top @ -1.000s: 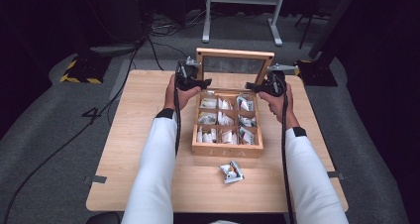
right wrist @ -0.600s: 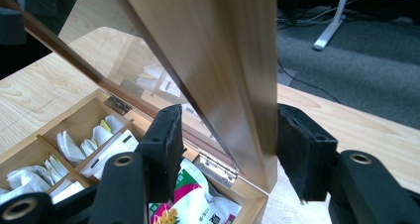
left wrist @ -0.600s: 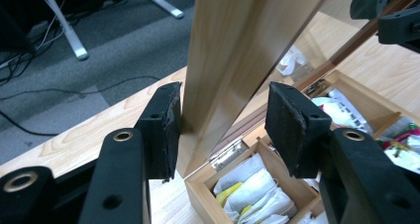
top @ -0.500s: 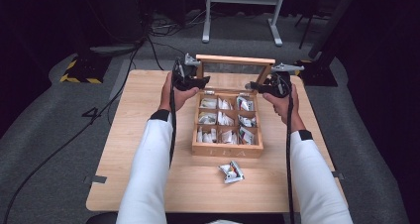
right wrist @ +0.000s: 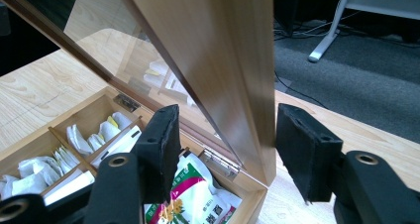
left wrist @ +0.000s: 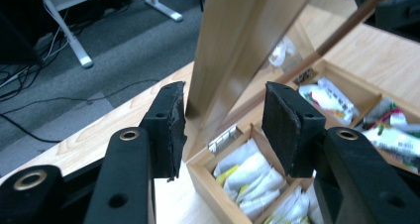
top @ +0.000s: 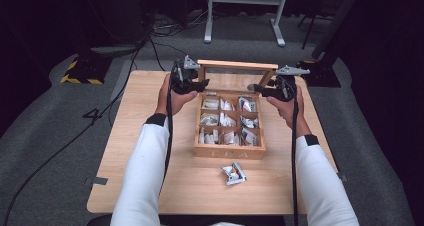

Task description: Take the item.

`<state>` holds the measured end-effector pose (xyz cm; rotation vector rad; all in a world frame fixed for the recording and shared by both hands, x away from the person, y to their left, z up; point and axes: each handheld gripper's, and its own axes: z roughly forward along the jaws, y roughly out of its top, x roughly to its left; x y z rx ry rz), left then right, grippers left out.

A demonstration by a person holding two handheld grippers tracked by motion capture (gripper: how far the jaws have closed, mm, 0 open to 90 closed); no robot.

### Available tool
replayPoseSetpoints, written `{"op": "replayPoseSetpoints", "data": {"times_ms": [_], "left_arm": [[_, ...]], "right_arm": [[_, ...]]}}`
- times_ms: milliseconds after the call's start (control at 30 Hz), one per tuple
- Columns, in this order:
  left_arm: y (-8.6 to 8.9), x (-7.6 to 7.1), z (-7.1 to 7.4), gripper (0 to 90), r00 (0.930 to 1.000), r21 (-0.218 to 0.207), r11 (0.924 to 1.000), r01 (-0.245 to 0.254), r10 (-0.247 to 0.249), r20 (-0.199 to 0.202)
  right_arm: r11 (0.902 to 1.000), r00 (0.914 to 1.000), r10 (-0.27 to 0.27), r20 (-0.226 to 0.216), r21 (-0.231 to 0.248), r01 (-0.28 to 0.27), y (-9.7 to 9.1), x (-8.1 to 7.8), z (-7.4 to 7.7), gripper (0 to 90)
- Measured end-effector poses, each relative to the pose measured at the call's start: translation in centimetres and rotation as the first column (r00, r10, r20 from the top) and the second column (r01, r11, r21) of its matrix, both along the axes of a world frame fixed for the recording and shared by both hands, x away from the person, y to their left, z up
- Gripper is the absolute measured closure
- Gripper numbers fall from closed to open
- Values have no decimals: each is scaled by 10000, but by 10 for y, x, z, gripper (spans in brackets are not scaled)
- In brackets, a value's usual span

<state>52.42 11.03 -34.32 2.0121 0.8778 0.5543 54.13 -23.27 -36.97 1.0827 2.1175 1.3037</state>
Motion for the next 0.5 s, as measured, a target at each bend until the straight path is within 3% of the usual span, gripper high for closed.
{"op": "replayPoseSetpoints", "data": {"times_ms": [133, 200, 333, 500], "left_arm": [[3, -4, 0, 523, 9999, -97, 9999, 137, -138, -45], [2, -4, 0, 518, 9998, -5, 9999, 161, -161, -96], [0, -9, 0, 517, 9997, 132, 9996, 239, -238, -54], [-4, -13, 4, 515, 9990, 294, 9986, 437, -436, -26]], "right_arm": [[9980, 9996, 286, -85, 565, -280, -5, -4, 5, 423], [9980, 9984, 540, -185, 341, -533, -4, -5, 5, 416], [9984, 9985, 545, -100, -165, -547, -2, -11, 7, 447], [9979, 9981, 620, -50, -194, -621, -2, -14, 9, 450]]}}
